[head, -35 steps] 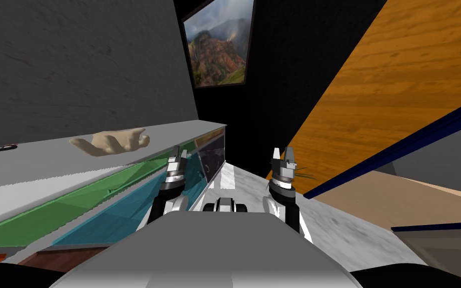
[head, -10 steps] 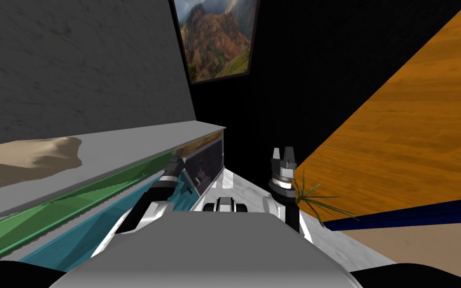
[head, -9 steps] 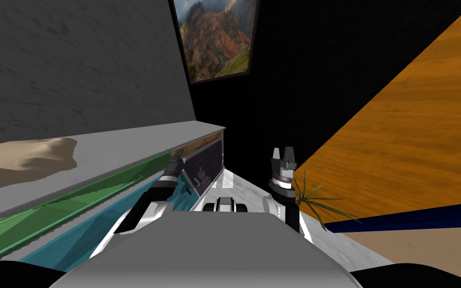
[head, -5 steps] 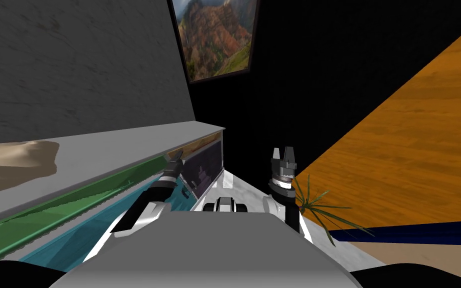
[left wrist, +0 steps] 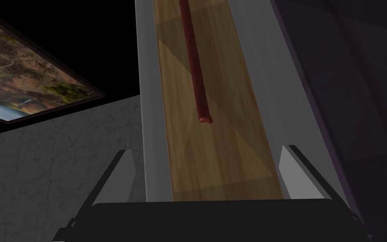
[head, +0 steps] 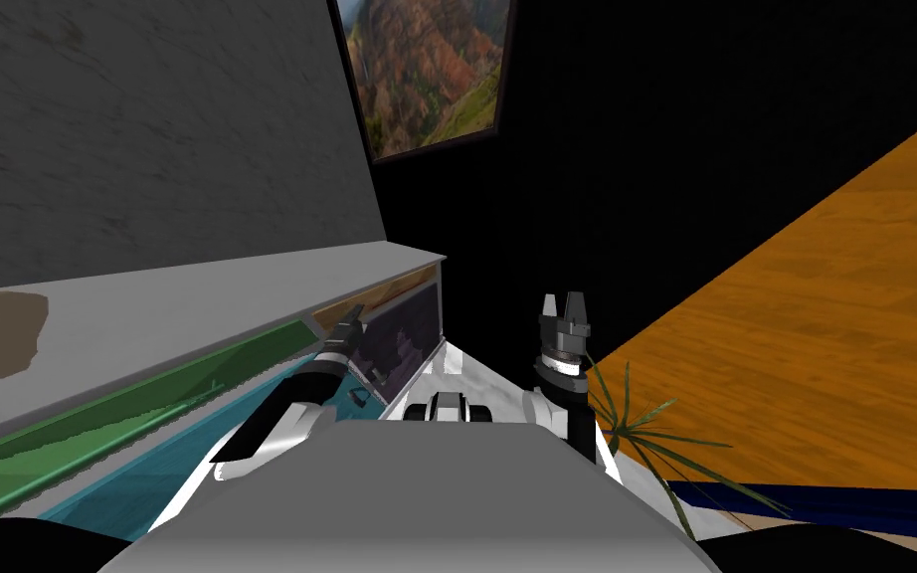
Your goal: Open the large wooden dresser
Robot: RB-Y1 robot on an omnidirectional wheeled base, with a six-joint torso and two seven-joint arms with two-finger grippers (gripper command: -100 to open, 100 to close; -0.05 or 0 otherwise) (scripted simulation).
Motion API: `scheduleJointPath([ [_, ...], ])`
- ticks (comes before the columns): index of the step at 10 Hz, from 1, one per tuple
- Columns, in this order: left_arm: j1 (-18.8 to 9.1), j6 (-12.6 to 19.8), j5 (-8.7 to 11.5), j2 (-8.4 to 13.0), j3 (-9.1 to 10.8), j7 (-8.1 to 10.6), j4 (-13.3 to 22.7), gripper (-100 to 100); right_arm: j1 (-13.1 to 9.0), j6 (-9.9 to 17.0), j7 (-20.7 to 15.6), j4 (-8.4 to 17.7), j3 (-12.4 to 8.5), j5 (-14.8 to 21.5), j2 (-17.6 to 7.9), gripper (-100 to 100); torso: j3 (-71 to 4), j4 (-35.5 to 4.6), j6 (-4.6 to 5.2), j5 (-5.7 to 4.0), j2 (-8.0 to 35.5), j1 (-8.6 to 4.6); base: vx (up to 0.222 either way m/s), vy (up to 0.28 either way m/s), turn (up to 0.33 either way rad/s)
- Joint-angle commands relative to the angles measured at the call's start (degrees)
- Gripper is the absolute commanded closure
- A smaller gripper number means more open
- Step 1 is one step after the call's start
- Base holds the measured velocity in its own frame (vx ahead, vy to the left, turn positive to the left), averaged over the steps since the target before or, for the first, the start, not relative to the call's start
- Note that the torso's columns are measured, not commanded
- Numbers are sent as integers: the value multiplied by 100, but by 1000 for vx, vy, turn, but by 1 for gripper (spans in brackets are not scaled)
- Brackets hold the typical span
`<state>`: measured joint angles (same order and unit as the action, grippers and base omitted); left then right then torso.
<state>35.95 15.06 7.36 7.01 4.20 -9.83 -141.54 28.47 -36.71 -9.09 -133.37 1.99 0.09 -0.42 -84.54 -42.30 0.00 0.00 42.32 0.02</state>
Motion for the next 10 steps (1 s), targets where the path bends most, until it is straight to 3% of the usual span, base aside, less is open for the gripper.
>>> scheduleJointPath([
  [1,55,318,44,-63,47,-9,-80,-100,0,0,0,0,0,0,0,0,-4,2,0,0,-5,-1,88,-38,34],
  [4,97,612,85,-202,95,-16,-192,-100,0,0,0,0,0,0,0,0,2,-1,0,-1,3,-3,69,-41,25],
  [6,84,567,77,-170,88,-14,-174,-100,-1,0,0,0,0,0,0,0,2,-1,1,1,5,4,21,-13,3],
  [7,83,564,77,-169,87,-14,-173,100,-1,0,0,0,0,0,0,0,5,-2,0,3,10,8,0,0,0],
  [10,218,589,96,-189,44,-53,-328,100,-3,1,0,0,2,0,2,0,12,-5,0,-14,19,-48,-84,-154,7],
])
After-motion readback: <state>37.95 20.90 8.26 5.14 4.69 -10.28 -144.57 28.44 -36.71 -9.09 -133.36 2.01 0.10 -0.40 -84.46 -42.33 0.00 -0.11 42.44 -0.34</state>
